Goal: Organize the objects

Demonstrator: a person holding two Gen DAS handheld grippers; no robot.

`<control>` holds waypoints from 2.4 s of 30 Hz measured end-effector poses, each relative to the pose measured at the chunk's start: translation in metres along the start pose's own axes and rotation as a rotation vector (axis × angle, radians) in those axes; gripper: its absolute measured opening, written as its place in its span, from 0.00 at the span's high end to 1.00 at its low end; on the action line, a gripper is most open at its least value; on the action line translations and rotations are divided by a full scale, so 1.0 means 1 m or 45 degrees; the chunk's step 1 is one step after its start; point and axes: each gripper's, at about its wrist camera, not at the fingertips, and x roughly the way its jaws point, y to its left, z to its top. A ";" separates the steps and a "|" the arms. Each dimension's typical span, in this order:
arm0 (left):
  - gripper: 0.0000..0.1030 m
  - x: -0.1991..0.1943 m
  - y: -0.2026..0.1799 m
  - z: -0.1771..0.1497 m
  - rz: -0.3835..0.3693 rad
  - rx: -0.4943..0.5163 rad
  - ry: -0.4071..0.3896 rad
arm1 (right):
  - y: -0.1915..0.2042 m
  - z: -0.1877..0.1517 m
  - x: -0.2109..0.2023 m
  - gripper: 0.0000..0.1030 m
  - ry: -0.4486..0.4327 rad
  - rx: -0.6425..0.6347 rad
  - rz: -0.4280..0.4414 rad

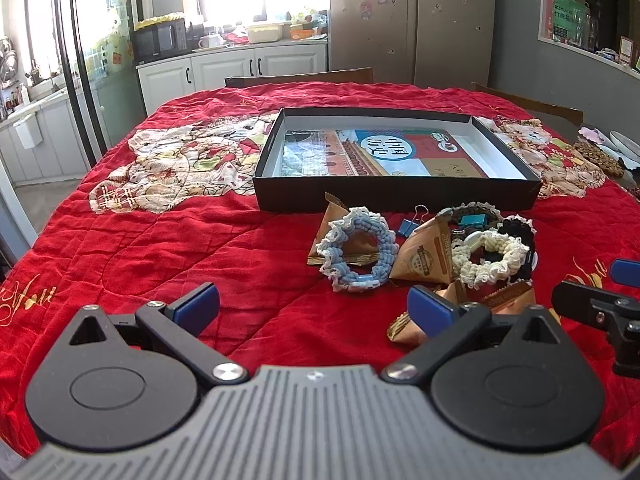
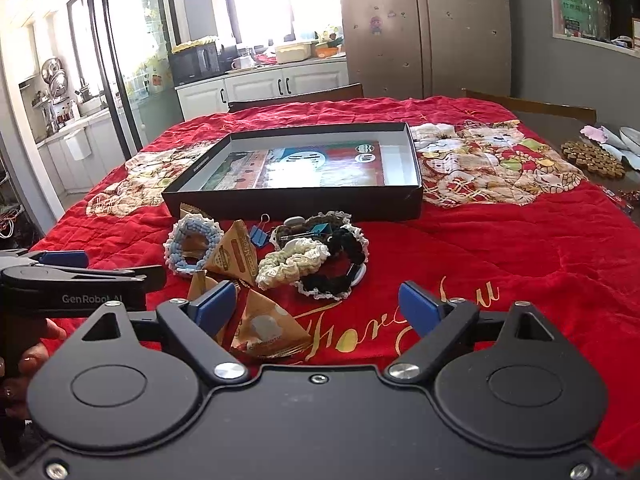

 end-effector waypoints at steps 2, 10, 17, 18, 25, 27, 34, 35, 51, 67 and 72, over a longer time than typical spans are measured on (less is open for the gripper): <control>0.00 0.000 0.000 0.000 0.000 -0.001 0.001 | 0.000 0.000 0.000 0.14 0.000 0.002 0.000; 0.00 0.000 0.000 -0.001 0.000 0.000 0.002 | 0.000 -0.001 0.002 0.15 0.009 -0.004 0.002; 0.00 0.001 0.001 -0.002 -0.002 0.002 0.004 | 0.000 -0.001 0.001 0.15 0.008 -0.005 0.002; 0.00 0.002 0.001 -0.002 -0.002 0.003 0.006 | 0.000 -0.001 0.001 0.15 0.008 -0.006 0.002; 0.00 0.003 0.002 -0.002 -0.003 0.010 0.009 | -0.001 -0.002 0.004 0.19 0.014 -0.012 0.007; 0.00 0.004 0.003 -0.002 -0.004 0.016 0.012 | 0.000 -0.002 0.004 0.20 0.012 -0.015 0.006; 0.00 0.007 0.013 -0.005 -0.088 0.074 0.039 | -0.005 -0.003 0.010 0.33 0.044 -0.019 0.053; 0.00 0.006 0.014 -0.005 -0.108 0.077 0.039 | -0.005 -0.004 0.011 0.34 0.048 -0.023 0.070; 0.09 0.005 -0.004 -0.008 -0.336 0.206 -0.018 | 0.018 -0.015 0.026 0.52 0.096 -0.244 0.191; 0.16 0.027 -0.012 -0.003 -0.524 0.233 0.084 | 0.016 -0.017 0.046 0.64 0.139 -0.364 0.248; 0.23 0.038 -0.016 -0.004 -0.554 0.225 0.143 | 0.011 -0.018 0.043 0.65 0.137 -0.386 0.223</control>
